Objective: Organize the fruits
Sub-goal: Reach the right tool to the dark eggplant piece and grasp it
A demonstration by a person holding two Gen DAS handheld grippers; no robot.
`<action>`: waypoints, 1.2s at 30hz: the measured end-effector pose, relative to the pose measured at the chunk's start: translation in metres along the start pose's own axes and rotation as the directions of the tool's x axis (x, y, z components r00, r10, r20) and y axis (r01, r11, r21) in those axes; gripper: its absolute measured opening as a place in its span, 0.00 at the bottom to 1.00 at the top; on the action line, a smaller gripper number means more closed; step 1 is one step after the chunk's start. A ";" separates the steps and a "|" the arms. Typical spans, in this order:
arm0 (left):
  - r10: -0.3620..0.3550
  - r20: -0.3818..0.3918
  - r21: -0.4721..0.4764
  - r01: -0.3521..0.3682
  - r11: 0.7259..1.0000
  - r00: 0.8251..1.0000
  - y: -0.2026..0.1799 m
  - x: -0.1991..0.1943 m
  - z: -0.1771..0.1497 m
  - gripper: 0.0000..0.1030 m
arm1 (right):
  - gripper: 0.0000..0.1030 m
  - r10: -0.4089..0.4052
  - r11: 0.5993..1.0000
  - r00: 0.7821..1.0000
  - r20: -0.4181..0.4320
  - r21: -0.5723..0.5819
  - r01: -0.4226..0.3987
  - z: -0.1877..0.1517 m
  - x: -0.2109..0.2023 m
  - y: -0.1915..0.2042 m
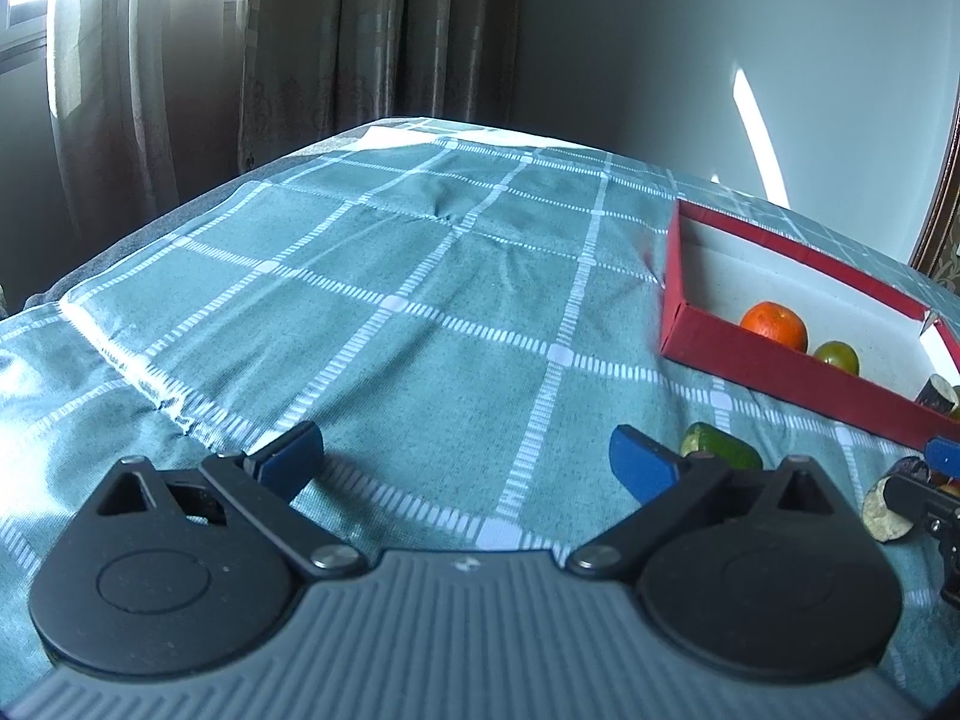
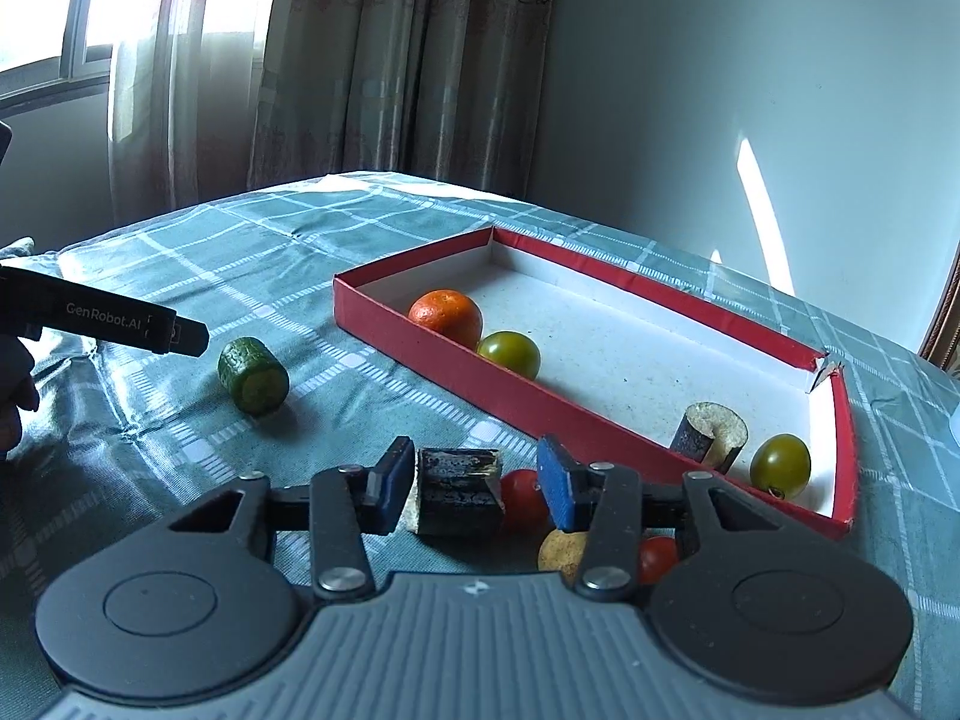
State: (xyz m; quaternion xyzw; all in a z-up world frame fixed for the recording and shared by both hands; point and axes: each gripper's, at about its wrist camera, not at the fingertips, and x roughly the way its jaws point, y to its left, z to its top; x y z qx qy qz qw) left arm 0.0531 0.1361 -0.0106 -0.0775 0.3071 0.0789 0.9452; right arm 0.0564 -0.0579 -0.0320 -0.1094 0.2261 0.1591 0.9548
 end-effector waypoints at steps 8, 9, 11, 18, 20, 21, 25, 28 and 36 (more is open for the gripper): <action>-0.002 0.001 -0.003 0.002 1.000 1.000 0.001 0.000 0.000 0.98 | 0.43 0.023 1.000 1.000 0.006 -0.004 -0.023 -0.002 -0.010 0.005; -0.002 0.000 -0.003 0.002 1.000 1.000 0.001 0.000 0.000 0.98 | 0.43 0.025 1.000 1.000 0.004 -0.007 -0.025 -0.003 -0.010 0.006; 0.004 -0.007 0.004 -0.004 1.000 1.000 -0.001 0.001 0.000 0.98 | 0.42 0.025 0.999 1.000 -0.010 -0.021 -0.025 -0.005 -0.008 0.010; 0.020 -0.021 0.028 -0.020 0.999 1.000 -0.005 0.003 -0.001 0.98 | 0.34 -0.027 0.999 0.999 -0.019 -0.017 0.027 -0.005 -0.005 0.012; 0.014 -0.020 0.029 -0.014 0.999 1.000 -0.004 0.003 -0.001 0.99 | 0.29 -0.025 1.000 1.000 -0.012 -0.002 0.025 -0.005 -0.006 0.009; 0.006 -0.010 0.028 -0.006 1.000 1.000 -0.004 0.001 -0.001 0.98 | 0.29 -0.024 1.000 1.000 -0.010 0.000 0.024 -0.006 -0.007 0.009; -0.079 0.087 0.039 0.076 0.996 0.993 -0.005 -0.016 -0.004 0.99 | 0.28 -0.022 1.000 1.000 -0.003 0.006 0.022 -0.006 -0.007 0.009; -0.186 0.116 0.120 0.172 0.978 0.976 -0.014 -0.025 -0.006 0.98 | 0.28 -0.015 1.000 1.000 0.005 0.019 0.015 -0.006 -0.009 0.008; -0.285 0.149 0.308 0.229 0.923 0.947 -0.044 -0.039 -0.015 0.84 | 0.28 -0.011 0.995 0.997 0.073 0.098 0.004 -0.010 -0.038 -0.008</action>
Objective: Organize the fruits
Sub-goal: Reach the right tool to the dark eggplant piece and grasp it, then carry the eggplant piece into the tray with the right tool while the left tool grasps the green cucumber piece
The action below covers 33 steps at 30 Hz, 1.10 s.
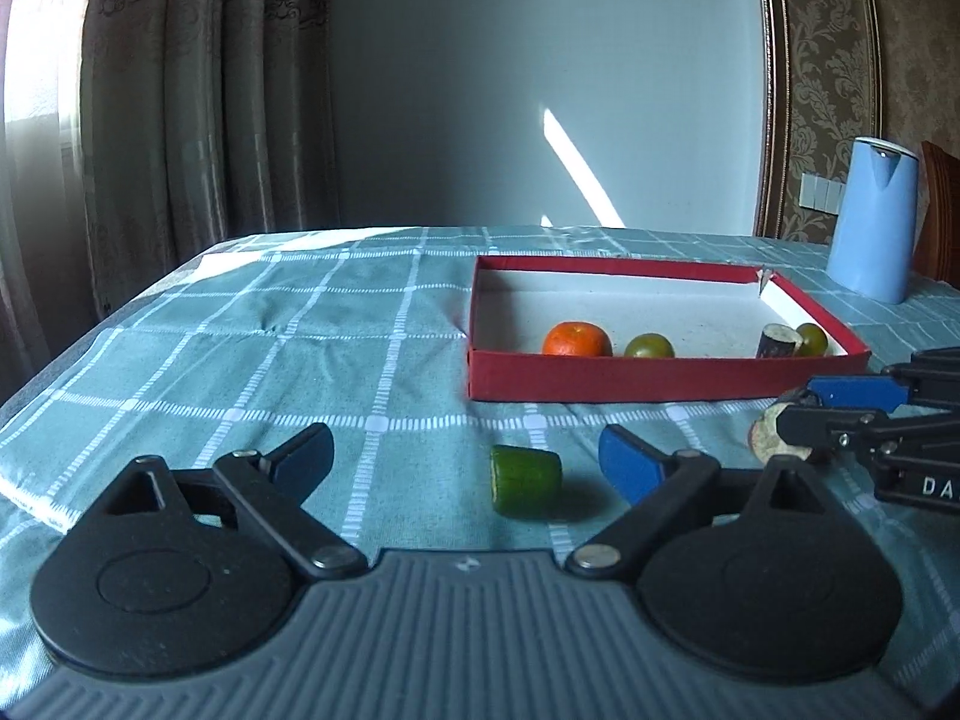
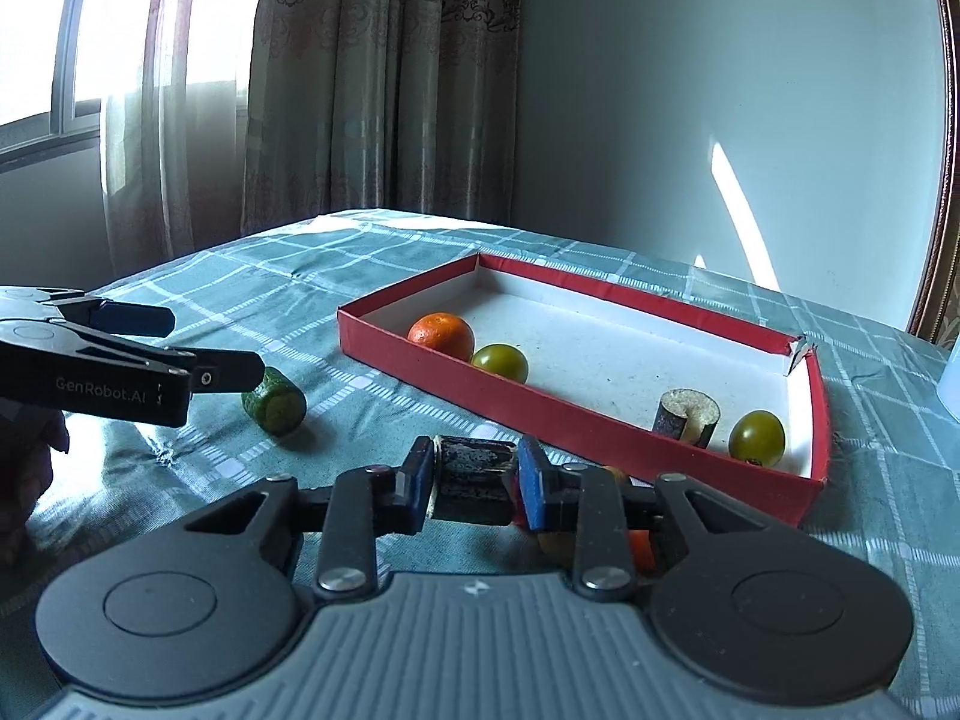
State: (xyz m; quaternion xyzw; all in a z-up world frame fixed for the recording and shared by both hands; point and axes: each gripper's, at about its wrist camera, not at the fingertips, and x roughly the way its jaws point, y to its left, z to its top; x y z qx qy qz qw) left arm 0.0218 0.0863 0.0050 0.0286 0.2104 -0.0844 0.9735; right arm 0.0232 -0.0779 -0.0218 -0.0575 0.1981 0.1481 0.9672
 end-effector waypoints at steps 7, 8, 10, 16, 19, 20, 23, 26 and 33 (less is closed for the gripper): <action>-0.037 -0.137 0.012 0.040 0.999 0.990 -0.013 0.030 0.004 0.48 | 0.28 -0.042 0.998 0.998 0.050 0.039 0.040 0.011 -0.021 -0.029; -0.036 -0.146 0.009 0.038 0.999 0.989 -0.014 0.033 0.005 0.42 | 0.28 -0.052 0.998 0.997 0.057 0.041 0.050 0.013 -0.022 -0.033; -0.022 -0.163 0.000 0.022 1.000 0.986 -0.016 0.039 0.005 0.32 | 0.28 -0.069 0.997 0.995 0.072 0.047 0.065 0.018 -0.024 -0.041; -0.014 -0.171 -0.012 0.012 1.000 0.985 -0.021 0.046 0.005 0.25 | 0.28 -0.090 0.993 0.992 0.089 0.082 0.083 0.035 -0.011 -0.063; -0.013 -0.170 -0.014 0.011 1.000 0.985 -0.021 0.046 0.005 0.25 | 0.28 -0.082 0.992 0.994 0.074 0.102 0.075 0.046 0.009 -0.072; -0.013 -0.170 -0.014 0.011 1.000 0.985 -0.021 0.046 0.005 0.25 | 0.28 -0.074 0.993 0.995 0.064 0.101 0.068 0.049 0.017 -0.073; -0.016 -0.169 -0.021 0.013 1.000 0.985 -0.020 0.046 0.004 0.25 | 0.28 -0.051 0.994 0.998 0.019 0.097 0.049 0.055 0.046 -0.071; -0.021 -0.171 -0.030 0.017 0.999 0.985 -0.018 0.046 0.004 0.25 | 0.28 -0.056 0.996 0.998 -0.031 0.068 0.058 0.053 0.074 -0.065; -0.026 -0.177 -0.038 0.020 0.999 0.984 -0.018 0.048 0.004 0.25 | 0.28 -0.064 0.996 0.995 -0.073 0.050 0.068 0.042 0.097 -0.055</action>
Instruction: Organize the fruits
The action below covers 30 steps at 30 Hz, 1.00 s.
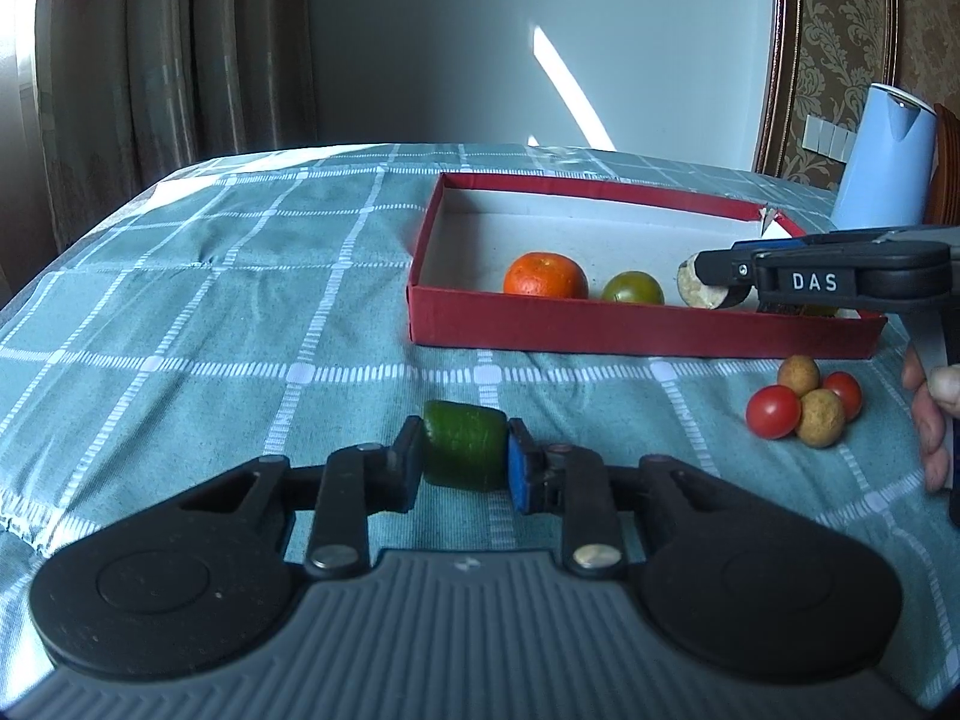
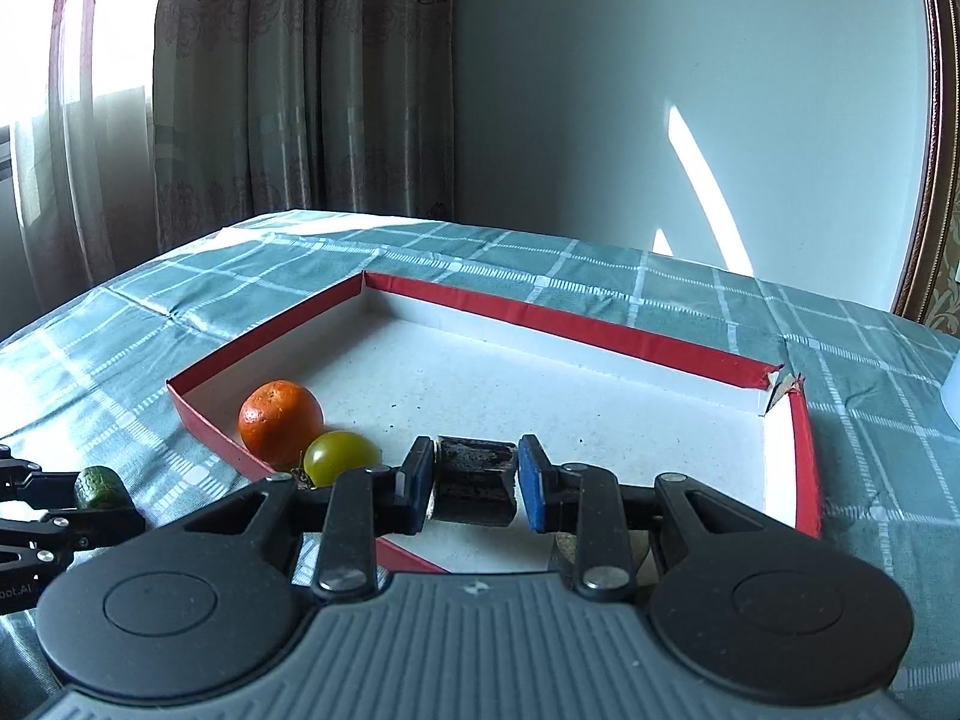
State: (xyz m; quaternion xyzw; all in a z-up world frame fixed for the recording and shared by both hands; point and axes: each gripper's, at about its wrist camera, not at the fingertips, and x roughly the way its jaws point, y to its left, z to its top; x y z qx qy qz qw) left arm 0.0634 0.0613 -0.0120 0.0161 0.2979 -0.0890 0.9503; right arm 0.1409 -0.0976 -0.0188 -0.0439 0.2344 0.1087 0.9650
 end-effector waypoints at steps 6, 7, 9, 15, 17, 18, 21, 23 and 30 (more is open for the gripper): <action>-0.002 -0.001 -0.003 0.002 1.000 1.000 0.000 0.001 0.000 0.25 | 0.29 -0.007 1.000 1.000 -0.027 0.029 0.008 -0.003 0.005 -0.005; -0.003 -0.001 -0.003 0.003 1.000 1.000 0.001 0.001 0.000 0.25 | 0.29 -0.008 0.999 1.000 -0.026 0.036 0.009 -0.004 0.003 -0.006; -0.003 -0.002 -0.004 0.003 1.000 1.000 0.001 0.001 0.000 0.25 | 0.29 -0.007 0.998 1.000 0.000 0.062 0.007 -0.004 -0.009 -0.010; -0.004 -0.001 -0.006 0.003 1.000 1.000 0.001 0.001 0.000 0.25 | 0.29 -0.055 0.988 0.997 0.062 0.147 0.045 -0.021 -0.064 -0.028; -0.004 -0.002 -0.006 0.004 1.000 1.000 0.001 0.001 0.000 0.25 | 0.29 -0.096 0.980 0.995 0.040 0.179 0.087 -0.031 -0.080 -0.037; -0.003 -0.002 -0.006 0.003 1.000 1.000 0.001 0.001 0.000 0.25 | 0.29 -0.111 0.975 0.993 0.027 0.196 0.104 -0.037 -0.087 -0.041; -0.004 -0.001 -0.008 0.004 1.000 1.000 0.001 0.001 0.000 0.26 | 0.29 -0.107 0.973 0.994 -0.014 0.204 0.108 -0.053 -0.097 -0.045; -0.005 -0.002 -0.012 0.005 1.000 1.000 0.002 0.001 -0.001 0.26 | 0.29 -0.112 0.973 0.993 -0.035 0.197 0.116 -0.063 -0.099 -0.044; 0.001 -0.003 -0.007 -0.001 1.000 1.000 0.002 0.001 -0.001 0.26 | 0.29 -0.056 0.984 0.998 -0.034 0.169 0.061 -0.076 -0.098 -0.037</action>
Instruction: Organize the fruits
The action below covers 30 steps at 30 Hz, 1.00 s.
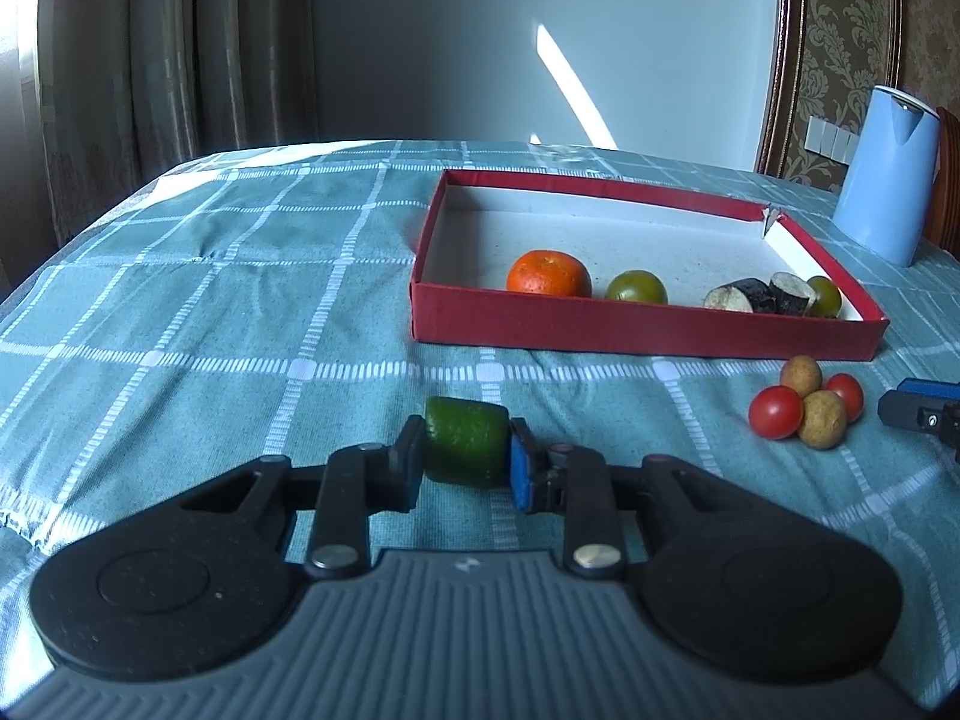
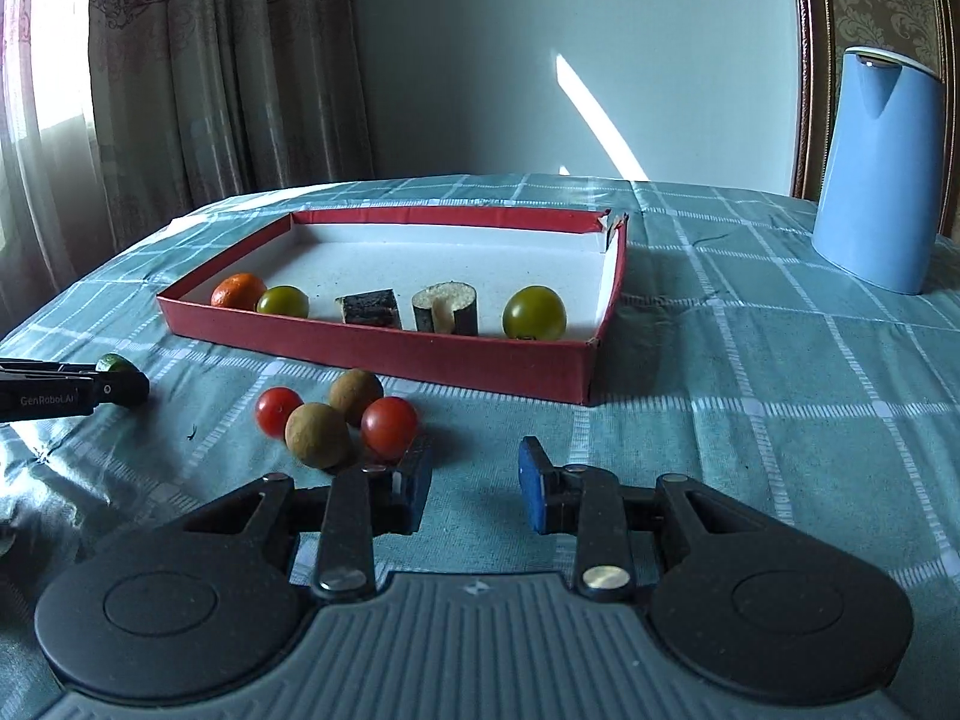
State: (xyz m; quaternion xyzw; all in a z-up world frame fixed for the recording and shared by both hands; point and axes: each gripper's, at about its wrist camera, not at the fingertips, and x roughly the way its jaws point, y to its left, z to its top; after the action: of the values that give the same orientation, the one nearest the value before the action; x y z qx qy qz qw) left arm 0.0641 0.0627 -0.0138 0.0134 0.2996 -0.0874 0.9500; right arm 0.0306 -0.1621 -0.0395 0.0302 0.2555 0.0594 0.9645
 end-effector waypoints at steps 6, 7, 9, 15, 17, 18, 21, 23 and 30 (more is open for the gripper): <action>0.002 -0.001 0.001 -0.002 1.000 1.000 -0.001 0.000 0.000 0.27 | 0.29 0.047 0.996 0.998 -0.048 -0.074 -0.050 0.003 0.010 0.015; 0.003 -0.001 0.002 -0.003 1.000 1.000 -0.001 0.000 0.000 0.27 | 0.29 0.051 0.995 0.997 -0.052 -0.087 -0.055 0.004 0.012 0.017; 0.004 -0.002 0.004 -0.004 1.000 1.000 -0.002 0.001 0.000 0.27 | 0.29 0.056 0.992 0.996 -0.067 -0.109 -0.063 0.006 0.017 0.019; 0.003 -0.002 0.002 -0.003 1.000 1.000 -0.001 0.001 0.000 0.27 | 0.29 0.062 0.989 0.995 -0.083 -0.128 -0.072 0.014 0.033 0.022; 0.003 -0.002 0.002 -0.003 1.000 1.000 -0.001 0.001 0.000 0.27 | 0.29 0.067 0.988 0.993 -0.100 -0.129 -0.080 0.014 0.038 0.022; 0.003 -0.002 0.002 -0.003 1.000 1.000 -0.001 0.001 0.000 0.27 | 0.29 0.070 0.989 0.993 -0.097 -0.126 -0.082 0.014 0.038 0.022; 0.004 -0.002 0.003 -0.004 1.000 1.000 -0.001 0.001 0.000 0.27 | 0.29 0.070 0.989 0.993 -0.096 -0.125 -0.082 0.014 0.037 0.022; 0.003 -0.002 0.002 -0.003 1.000 1.000 -0.001 0.001 0.000 0.27 | 0.28 0.074 0.990 0.993 -0.092 -0.117 -0.085 0.014 0.036 0.021; 0.009 -0.003 0.007 -0.009 1.000 1.000 -0.002 0.001 0.001 0.27 | 0.28 0.067 0.997 0.996 -0.053 -0.027 -0.069 0.007 0.019 0.012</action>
State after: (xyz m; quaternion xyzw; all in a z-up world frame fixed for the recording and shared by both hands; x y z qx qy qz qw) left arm 0.0646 0.0603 -0.0138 0.0183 0.3005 -0.0843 0.9499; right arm 0.0489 -0.1480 -0.0416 0.0233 0.2783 0.0966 0.9553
